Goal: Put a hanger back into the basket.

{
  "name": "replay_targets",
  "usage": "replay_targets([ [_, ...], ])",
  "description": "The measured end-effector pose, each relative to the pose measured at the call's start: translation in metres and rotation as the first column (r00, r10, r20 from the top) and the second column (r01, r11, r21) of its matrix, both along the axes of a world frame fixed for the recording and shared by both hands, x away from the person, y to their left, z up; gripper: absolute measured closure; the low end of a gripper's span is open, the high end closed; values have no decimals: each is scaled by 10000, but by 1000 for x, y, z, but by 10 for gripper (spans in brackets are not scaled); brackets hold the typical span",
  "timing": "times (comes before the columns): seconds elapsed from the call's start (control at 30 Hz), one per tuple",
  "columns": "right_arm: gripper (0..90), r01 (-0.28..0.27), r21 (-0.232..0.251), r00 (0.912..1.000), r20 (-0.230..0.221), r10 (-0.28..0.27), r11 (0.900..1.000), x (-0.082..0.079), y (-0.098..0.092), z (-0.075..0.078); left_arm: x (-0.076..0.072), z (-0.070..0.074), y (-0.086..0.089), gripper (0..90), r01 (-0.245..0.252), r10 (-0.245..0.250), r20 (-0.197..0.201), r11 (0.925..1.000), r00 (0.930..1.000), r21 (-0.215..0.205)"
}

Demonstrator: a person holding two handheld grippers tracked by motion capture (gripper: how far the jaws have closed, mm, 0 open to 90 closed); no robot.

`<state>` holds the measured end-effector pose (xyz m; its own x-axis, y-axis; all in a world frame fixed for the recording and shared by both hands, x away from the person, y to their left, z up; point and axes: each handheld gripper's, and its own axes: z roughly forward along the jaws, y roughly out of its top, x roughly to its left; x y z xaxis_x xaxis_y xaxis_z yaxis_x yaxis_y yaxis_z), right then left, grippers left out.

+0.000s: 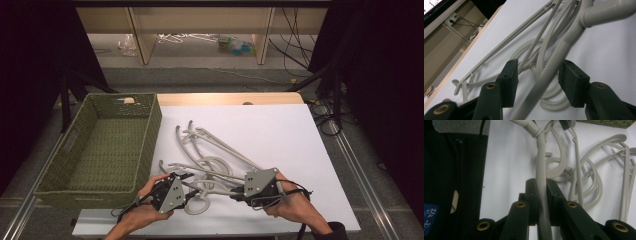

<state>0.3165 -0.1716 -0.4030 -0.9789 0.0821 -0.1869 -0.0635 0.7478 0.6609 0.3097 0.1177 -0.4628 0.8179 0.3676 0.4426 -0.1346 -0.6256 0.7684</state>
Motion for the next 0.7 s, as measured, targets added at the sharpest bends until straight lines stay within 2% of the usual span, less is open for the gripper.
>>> replay_targets([
  [0.07,819,-7,17,10000,13,7,10000,0,0,0,3,1,-1,549,224,-231,157,9988,9996,442],
  [0.1,819,38,31,10000,15,-38,10000,1,0,0,4,0,-3,608,326,-328,37,9981,9995,524],
  [0.13,819,38,31,10000,15,-38,10000,1,0,0,6,0,-4,608,451,-452,17,9976,9990,516],
  [0.17,819,46,14,10000,11,-46,10000,1,-1,0,6,0,-5,644,606,-595,-169,9955,9981,726],
  [0.2,819,-19,37,10000,-35,20,10000,2,-1,0,7,0,-6,667,723,-711,-172,9938,9973,842],
  [0.27,818,-48,-41,9999,115,49,10000,3,-2,-1,8,2,-8,684,801,-803,-13,9917,9968,1010],
  [0.3,817,9,24,10000,49,-9,10000,3,-3,0,8,4,-9,691,840,-862,124,9883,9962,1275],
  [0.33,808,59,138,9998,163,-61,9999,5,-4,0,9,5,-9,703,893,-913,93,9871,9958,1330],
  [0.37,808,59,138,9998,163,-61,9999,5,-4,0,9,7,-10,703,974,-1025,285,9850,9943,1424],
  [0.4,803,132,272,9999,71,-134,9995,5,-5,1,10,9,-10,708,1051,-1106,295,9835,9934,1474],
  [0.47,775,344,428,9992,167,-351,9985,7,-8,2,11,14,-12,727,1122,-1204,452,9817,9917,1537],
  [0.5,720,802,467,9955,464,-824,9957,11,-10,2,11,19,-14,738,1074,-1157,553,9850,9917,1350],
  [0.53,720,802,467,9955,464,-824,9957,11,-10,2,11,19,-14,745,1074,-1157,553,9850,9917,1350],
  [0.57,671,1191,484,9898,727,-1224,9917,13,-11,2,11,23,-15,756,1136,-1212,497,9843,9914,1351],
  [0.6,629,1369,542,9871,760,-1408,9891,14,-11,2,10,29,-16,766,1304,-1387,590,9833,9886,1269],
  [0.63,629,1369,542,9871,760,-1408,9891,14,-11,2,10,29,-16,778,1304,-1387,590,9833,9886,1269],
  [0.67,577,1616,690,9818,892,-1674,9844,15,-12,3,10,30,-17,778,1267,-1367,659,9824,9884,1372],
  [0.7,565,1855,992,9762,947,-1949,9776,16,-12,4,10,31,-19,784,1225,-1341,754,9823,9881,1416],
])
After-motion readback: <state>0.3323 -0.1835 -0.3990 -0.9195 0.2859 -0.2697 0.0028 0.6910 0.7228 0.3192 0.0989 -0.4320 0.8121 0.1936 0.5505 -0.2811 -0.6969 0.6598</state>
